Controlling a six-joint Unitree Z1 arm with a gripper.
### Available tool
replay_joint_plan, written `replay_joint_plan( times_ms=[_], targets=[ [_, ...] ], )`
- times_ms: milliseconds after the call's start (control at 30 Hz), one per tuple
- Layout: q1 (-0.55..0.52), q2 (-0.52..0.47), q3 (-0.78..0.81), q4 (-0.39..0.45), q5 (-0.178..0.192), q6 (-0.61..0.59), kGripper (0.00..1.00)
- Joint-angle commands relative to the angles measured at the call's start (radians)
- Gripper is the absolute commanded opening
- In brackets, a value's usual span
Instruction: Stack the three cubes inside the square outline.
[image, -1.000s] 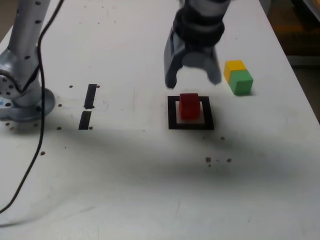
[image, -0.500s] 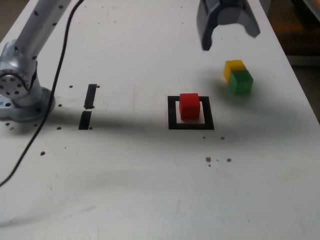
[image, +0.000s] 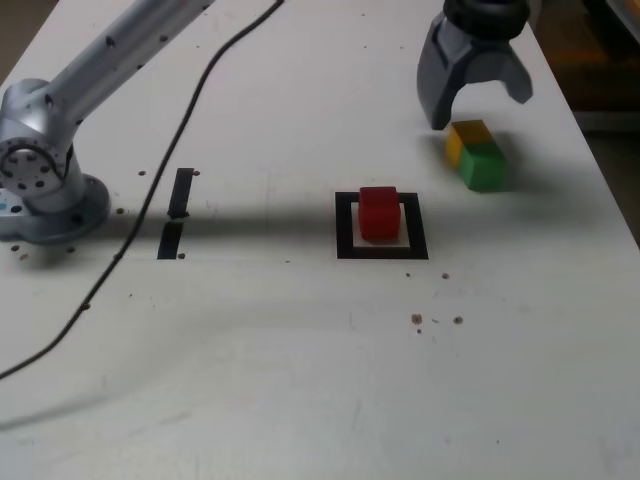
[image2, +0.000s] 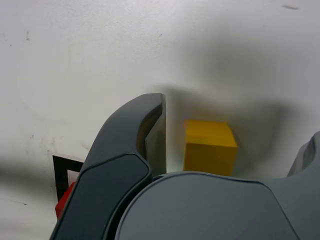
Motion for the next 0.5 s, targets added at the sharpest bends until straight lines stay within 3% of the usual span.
replay_joint_plan(
  times_ms=[0,267,467],
  targets=[
    [-0.004,0.007,0.012,0.014,0.002,-0.006,0.94],
    [-0.022,0.051,-0.006,0.011,-0.05,-0.027,0.87],
    [-0.03,0.069,-0.026,0.007,-0.057,-0.043,0.74]
  ],
)
